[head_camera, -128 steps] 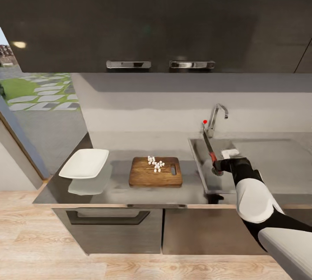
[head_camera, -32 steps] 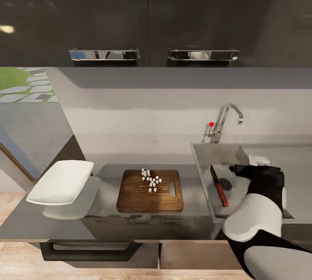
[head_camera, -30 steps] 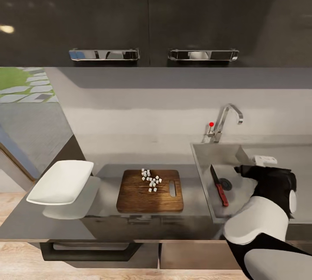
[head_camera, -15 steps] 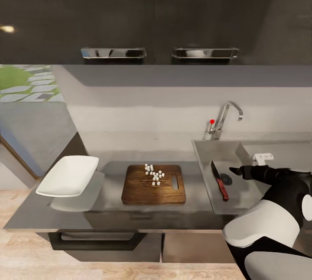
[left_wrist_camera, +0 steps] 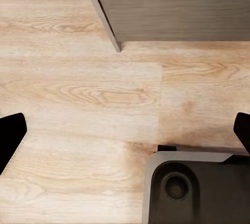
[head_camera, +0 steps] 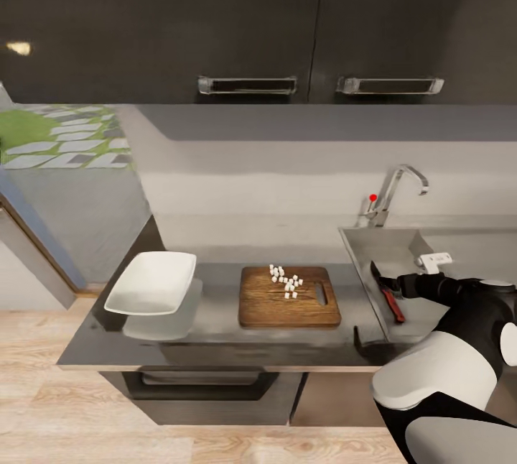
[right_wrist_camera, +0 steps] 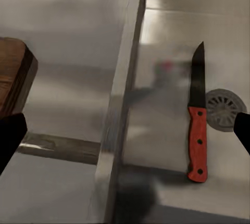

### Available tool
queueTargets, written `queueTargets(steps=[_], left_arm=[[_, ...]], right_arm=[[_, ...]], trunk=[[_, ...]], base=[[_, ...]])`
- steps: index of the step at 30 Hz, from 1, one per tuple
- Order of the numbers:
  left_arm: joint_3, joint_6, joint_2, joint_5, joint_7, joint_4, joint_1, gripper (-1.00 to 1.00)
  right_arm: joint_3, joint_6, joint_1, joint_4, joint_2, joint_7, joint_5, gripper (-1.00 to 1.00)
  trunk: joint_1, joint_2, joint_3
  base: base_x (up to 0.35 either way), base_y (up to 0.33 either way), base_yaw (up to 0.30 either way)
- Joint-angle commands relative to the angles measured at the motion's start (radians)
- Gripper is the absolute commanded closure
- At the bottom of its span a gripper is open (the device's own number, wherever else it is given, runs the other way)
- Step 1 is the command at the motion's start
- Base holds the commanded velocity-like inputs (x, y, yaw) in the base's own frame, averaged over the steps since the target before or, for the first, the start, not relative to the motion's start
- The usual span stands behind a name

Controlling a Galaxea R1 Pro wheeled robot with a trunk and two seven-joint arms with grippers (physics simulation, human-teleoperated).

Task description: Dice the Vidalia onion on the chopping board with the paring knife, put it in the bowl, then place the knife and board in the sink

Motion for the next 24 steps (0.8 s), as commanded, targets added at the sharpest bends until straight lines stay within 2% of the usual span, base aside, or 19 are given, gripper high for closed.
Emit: queueTargets(steps=[1, 9, 21, 24], left_arm=[[-0.009, 0.0, 0.001, 0.001, 0.009, -0.002, 0.0, -1.0], [-0.009, 0.0, 0.001, 0.001, 0.009, -0.002, 0.0, -1.0], [-0.009, 0.0, -0.001, 0.0, 0.009, -0.002, 0.0, -1.0], [-0.009, 0.0, -0.001, 0.0, 0.009, -0.002, 0.0, -1.0]], right_arm=[[-0.002, 0.006, -0.002, -0.001, 0.001, 0.005, 0.002, -1.0], [-0.002, 0.001, -0.002, 0.0, 0.001, 0.005, 0.0, -1.0], [0.001, -0.005, -0.002, 0.004, 0.001, -0.026, -0.009, -1.0], [0.0, -0.034, -0.002, 0.005, 0.001, -0.024, -0.011, -1.0]], trunk=[[0.001, -0.002, -0.002], [0.001, -0.002, -0.002], [0.001, -0.002, -0.002], [0.001, -0.002, -0.002]], base=[[0.0, 0.303, 0.0], [0.0, 0.289, 0.0], [0.0, 0.021, 0.0], [0.0, 0.0, 0.0]])
